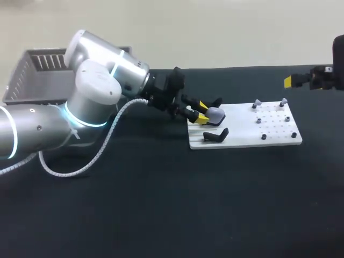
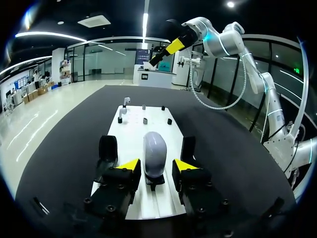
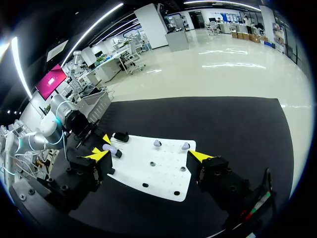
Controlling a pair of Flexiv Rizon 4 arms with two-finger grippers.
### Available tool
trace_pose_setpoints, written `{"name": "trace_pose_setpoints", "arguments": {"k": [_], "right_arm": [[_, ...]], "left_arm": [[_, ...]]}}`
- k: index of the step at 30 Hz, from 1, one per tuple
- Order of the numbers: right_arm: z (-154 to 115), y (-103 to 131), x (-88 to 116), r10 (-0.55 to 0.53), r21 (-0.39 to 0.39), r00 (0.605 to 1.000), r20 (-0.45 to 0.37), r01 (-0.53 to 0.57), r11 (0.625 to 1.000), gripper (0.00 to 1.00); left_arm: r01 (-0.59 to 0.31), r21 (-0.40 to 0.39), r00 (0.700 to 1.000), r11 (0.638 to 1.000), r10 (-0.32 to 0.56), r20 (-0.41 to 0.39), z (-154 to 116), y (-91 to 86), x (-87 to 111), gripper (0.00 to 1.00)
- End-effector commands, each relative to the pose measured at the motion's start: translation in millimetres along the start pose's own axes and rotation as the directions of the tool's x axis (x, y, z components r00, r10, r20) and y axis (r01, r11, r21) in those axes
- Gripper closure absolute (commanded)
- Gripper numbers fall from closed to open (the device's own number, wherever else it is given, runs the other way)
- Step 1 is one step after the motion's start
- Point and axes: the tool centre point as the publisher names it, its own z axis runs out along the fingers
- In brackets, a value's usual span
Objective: Pick up each earbud case from the left stands, insert the matching earbuds, close the lid, and place the case in the box.
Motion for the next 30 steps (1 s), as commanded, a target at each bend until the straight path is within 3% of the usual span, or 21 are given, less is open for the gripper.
{"name": "trace_pose_setpoints", "arguments": {"k": [1, 21, 25, 27, 29, 30], "right_arm": [[-0.4, 0.1, 0.1, -0.001, 0.001, 1.0, 0.0, 0.001, 1.0, 0.0], [-0.4, 0.1, 0.1, -0.001, 0.001, 1.0, 0.0, 0.001, 1.0, 0.0], [-0.4, 0.1, 0.1, -0.001, 0.001, 1.0, 0.0, 0.001, 1.0, 0.0], [-0.4, 0.1, 0.1, -0.001, 0.001, 1.0, 0.0, 0.001, 1.0, 0.0], [-0.4, 0.1, 0.1, -0.001, 0.001, 1.0, 0.0, 0.001, 1.0, 0.0], [-0.4, 0.1, 0.1, -0.001, 0.001, 1.0, 0.0, 0.001, 1.0, 0.0]], "left_arm": [[-0.005, 0.002, 1.0, 1.0, 0.005, -0.001, 3.2, 2.8, 0.1, 0.53], [-0.013, 0.004, 1.0, 1.0, 0.013, 0.009, 12.2, 6.0, 0.1, 0.57], [-0.014, 0.004, 1.0, 1.0, 0.014, 0.007, 13.3, 5.9, 0.1, 0.66], [-0.014, 0.004, 1.0, 1.0, 0.014, 0.006, 13.8, 5.7, 0.4, 0.78], [-0.015, 0.005, 1.0, 1.0, 0.015, 0.004, 14.2, 5.2, 0.5, 1.0], [-0.017, 0.004, 1.0, 1.0, 0.017, 0.001, 14.1, 4.8, 0.3, 1.0]]}}
